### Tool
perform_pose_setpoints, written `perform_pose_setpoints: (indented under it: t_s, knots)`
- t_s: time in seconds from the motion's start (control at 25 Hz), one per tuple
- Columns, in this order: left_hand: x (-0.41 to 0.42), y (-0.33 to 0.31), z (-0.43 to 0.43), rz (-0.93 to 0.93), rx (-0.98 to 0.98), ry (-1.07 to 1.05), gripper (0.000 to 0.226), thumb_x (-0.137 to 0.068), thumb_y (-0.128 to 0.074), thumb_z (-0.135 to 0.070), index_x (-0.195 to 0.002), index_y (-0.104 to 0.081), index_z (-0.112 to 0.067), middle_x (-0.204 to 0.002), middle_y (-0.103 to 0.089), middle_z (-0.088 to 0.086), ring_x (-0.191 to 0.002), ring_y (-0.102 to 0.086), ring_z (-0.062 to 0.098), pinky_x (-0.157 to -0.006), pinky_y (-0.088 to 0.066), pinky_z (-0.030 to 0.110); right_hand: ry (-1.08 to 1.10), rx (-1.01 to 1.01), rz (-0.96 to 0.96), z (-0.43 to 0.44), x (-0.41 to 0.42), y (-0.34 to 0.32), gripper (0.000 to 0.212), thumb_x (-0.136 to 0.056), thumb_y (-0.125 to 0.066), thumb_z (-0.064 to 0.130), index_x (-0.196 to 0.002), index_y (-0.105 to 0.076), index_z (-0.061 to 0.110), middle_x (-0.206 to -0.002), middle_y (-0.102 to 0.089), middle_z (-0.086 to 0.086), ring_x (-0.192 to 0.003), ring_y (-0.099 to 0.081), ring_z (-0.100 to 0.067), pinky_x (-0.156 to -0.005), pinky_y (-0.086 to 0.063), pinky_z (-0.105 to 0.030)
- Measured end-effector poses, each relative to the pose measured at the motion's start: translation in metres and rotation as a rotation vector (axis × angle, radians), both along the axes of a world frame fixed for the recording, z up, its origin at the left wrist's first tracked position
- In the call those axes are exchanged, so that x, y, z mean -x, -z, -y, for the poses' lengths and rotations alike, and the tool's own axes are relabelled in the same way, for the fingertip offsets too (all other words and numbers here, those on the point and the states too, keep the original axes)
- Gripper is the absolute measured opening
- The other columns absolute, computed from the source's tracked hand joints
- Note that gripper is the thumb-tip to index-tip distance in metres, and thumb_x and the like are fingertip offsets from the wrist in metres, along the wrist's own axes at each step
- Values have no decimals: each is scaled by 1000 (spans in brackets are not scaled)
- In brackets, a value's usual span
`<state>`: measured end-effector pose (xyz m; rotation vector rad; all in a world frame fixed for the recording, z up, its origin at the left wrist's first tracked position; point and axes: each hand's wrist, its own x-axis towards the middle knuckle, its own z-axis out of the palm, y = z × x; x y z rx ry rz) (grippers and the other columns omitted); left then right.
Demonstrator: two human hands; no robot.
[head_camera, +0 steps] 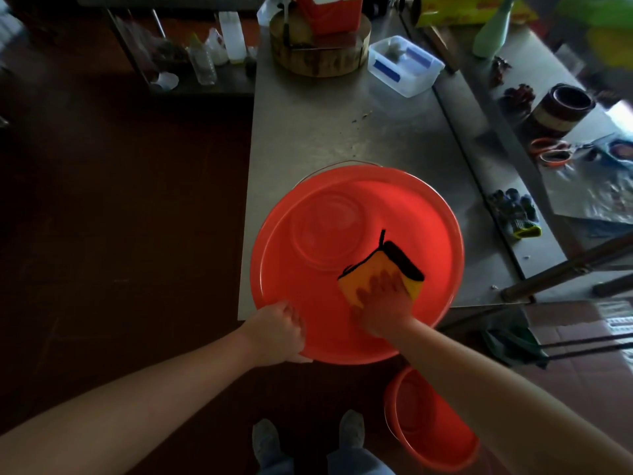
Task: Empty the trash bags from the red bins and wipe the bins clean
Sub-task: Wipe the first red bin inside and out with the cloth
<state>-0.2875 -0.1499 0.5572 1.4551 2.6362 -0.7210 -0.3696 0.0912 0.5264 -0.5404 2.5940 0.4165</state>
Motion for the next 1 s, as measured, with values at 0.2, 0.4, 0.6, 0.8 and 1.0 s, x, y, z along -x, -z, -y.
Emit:
perform_pose_setpoints:
  t_s: [0.2, 0.4, 0.6, 0.8, 1.0]
  knots:
    - [1, 2, -1, 26, 4, 11, 83, -98, -18, -70, -89, -71, -6, -86, -73, 13, -77, -69, 28, -81, -54, 39, 175, 296, 333, 60, -51, 7, 67, -96, -15, 68, -158, -10, 43, -168, -10, 1, -154, -9, -28, -119, -8, -53]
    - [-2, 5, 5, 43, 1, -58, 84, -98, -20, -72, -87, -69, -4, -84, -72, 15, -76, -69, 30, -81, -54, 40, -26, 52, 100, -6, -29, -10, 67, -95, -17, 69, -155, -27, 41, -166, -20, -4, -154, -12, -29, -121, -1, -50]
    - [1, -6, -5, 6, 34, 17, 78, -94, -30, -76, -69, -65, -11, -66, -67, 6, -59, -65, 22, -70, -54, 32, 41, -80, 57, -34, -32, -23, 66, -98, -20, 65, -157, -25, 38, -169, -9, -6, -155, 4, -29, -120, 12, -49]
    - [5, -22, -8, 63, 87, 43, 76, -96, -26, -73, -78, -67, -12, -75, -70, 7, -67, -67, 23, -74, -51, 34, 41, 97, 299, 3, -75, -27, 65, -98, -9, 62, -159, -12, 39, -167, -10, -7, -153, -8, -35, -118, -8, -55]
    - [25, -30, 2, 129, 34, 16, 81, -97, -19, -74, -87, -66, -9, -85, -71, 11, -75, -67, 27, -81, -51, 40, -26, 140, 131, 3, -50, -35, 67, -93, -8, 70, -149, -31, 44, -149, -44, -2, -137, -38, -29, -108, -25, -51]
